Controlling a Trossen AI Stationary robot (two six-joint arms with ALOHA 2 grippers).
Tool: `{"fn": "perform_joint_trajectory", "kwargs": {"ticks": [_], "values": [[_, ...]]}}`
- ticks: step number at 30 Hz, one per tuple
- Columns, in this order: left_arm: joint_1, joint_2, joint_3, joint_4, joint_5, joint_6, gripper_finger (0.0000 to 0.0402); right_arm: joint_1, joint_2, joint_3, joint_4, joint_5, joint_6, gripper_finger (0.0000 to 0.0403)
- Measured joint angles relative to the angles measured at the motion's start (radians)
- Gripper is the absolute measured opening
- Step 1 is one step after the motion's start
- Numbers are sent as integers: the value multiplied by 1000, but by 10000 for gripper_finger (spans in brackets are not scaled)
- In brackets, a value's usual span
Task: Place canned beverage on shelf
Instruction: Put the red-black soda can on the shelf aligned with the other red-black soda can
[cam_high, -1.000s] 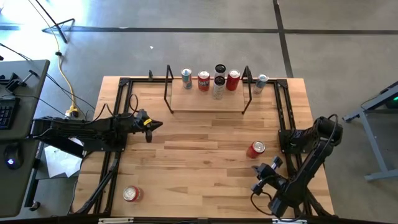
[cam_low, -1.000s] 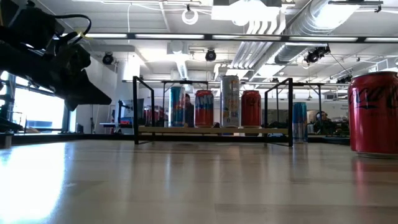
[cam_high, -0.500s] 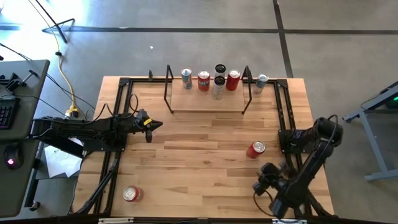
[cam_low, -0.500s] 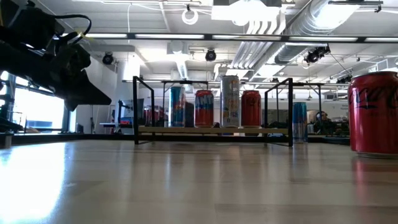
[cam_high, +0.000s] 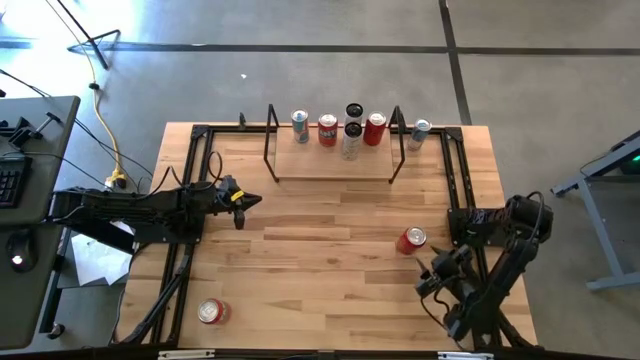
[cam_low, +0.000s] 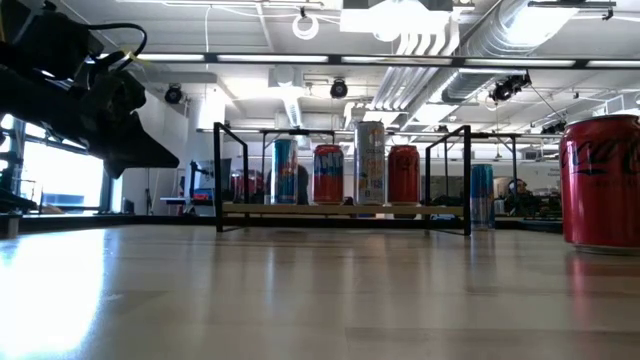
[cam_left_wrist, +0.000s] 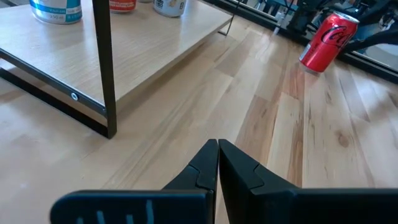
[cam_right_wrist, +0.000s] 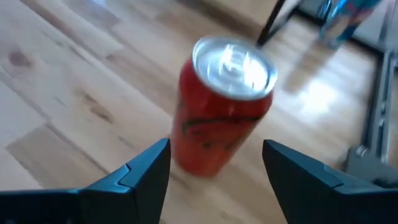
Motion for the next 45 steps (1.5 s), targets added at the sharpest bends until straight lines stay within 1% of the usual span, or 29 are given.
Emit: {"fn": "perform_joint_trajectory", "kwargs": {"ticks": [3,6,12,18,24,29,32,38,43,45], "values": [[0,0,0,0,0,0,5,0,-2,22,-31,53,-10,241],[0,0,0,0,0,0,5,-5,-17,-1,-33,122,-22,241],[0,0,0,1,0,0,5,-75,-17,-76,-32,119,-2,241],[0,0,0,1,0,0,5,-114,-17,-92,-15,169,-4,241],[0,0,0,1,0,0,5,-136,-17,-91,85,298,-7,241],[0,0,0,0,0,0,5,-183,-17,-91,182,312,-118,241],[0,0,0,0,0,0,5,-206,-17,-91,183,312,-164,241],[0,0,0,0,0,0,5,-241,-17,-91,102,338,-140,241],[0,0,0,0,0,0,5,-277,-17,-91,104,348,-153,241],[0,0,0,0,0,0,5,-295,-17,-91,125,358,-188,241]]}}
